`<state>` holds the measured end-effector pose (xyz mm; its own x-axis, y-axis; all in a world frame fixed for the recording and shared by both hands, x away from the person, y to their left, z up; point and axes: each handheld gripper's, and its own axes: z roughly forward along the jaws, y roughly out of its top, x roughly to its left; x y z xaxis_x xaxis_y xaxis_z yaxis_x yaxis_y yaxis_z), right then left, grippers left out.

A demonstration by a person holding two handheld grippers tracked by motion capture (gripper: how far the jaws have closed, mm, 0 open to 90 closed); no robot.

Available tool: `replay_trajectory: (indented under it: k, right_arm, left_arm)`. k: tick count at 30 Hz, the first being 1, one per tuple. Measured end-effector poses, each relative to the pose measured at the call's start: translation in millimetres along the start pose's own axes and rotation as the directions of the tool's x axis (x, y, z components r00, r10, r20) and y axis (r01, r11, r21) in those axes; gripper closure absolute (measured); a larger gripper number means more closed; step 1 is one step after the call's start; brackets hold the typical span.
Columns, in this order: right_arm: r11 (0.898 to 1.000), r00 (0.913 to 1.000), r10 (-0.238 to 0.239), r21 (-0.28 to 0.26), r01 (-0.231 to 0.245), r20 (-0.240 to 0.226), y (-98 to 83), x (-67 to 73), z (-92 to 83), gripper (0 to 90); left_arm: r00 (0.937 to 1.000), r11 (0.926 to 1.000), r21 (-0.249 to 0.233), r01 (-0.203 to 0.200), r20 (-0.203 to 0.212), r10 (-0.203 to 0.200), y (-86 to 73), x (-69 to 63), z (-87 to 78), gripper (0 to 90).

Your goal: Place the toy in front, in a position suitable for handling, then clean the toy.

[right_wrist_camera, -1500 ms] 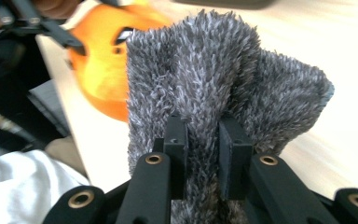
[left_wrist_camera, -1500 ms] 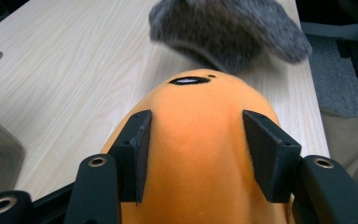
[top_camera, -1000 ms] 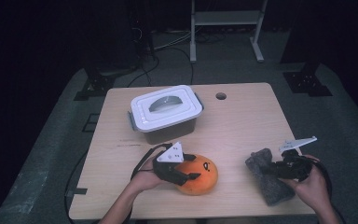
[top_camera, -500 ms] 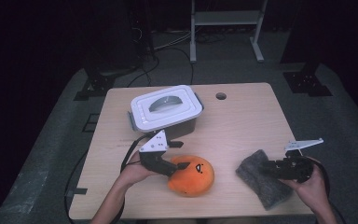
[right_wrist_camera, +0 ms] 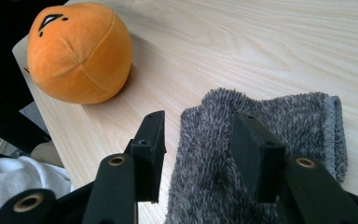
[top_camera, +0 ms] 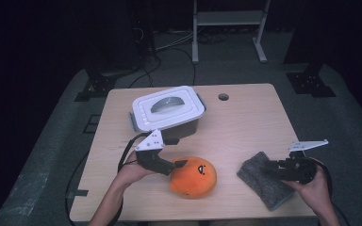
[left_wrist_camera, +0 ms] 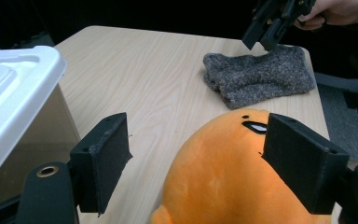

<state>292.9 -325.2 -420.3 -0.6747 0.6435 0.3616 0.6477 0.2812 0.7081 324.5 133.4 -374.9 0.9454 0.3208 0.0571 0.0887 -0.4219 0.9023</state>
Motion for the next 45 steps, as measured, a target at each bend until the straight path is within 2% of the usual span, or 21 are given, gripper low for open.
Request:
replay_trajectory:
  k: [9, 16, 20, 29, 36, 45]
  right_arm:
    - [1.0, 0.9999, -0.01, 0.003, 0.01, -0.011, 1.4, 2.6, 4.1, 50.0]
    - [1.0, 0.9996, -0.017, -0.003, 0.017, -0.022, 2.6, 4.0, 5.1, 46.4]
    - [1.0, 0.9995, -0.018, -0.004, 0.018, -0.025, 2.4, 4.0, 5.7, 44.3]
    - [0.999, 0.9987, -0.038, 0.009, 0.038, -0.034, 4.7, 6.6, 10.6, 42.6]
    - [0.999, 0.9981, -0.037, -0.001, 0.037, -0.049, 6.4, 5.7, 10.6, 42.3]
    - [0.999, 0.9939, -0.035, -0.013, 0.033, -0.105, 8.2, 6.2, 14.7, 41.9]
  left_arm:
    - [0.9987, 0.9995, -0.032, 0.0, -0.051, -0.002, 1.6, 9.9, -16.3, 20.4]
    - [0.9952, 0.9979, -0.064, -0.009, -0.098, 0.003, 3.3, 19.0, -35.3, 19.0]
    - [0.9932, 0.9969, -0.078, 0.001, -0.116, -0.01, 3.5, 22.6, -42.8, 16.5]
    - [0.9918, 0.9975, -0.07, -0.001, -0.128, -0.008, -1.0, 26.3, -44.8, 13.7]
    - [0.9931, 0.9965, -0.082, -0.019, -0.117, 0.009, 4.9, 30.3, -44.1, 13.7]
    - [0.9934, 0.9945, -0.101, -0.029, -0.113, 0.017, 15.7, 50.1, -45.2, 13.6]
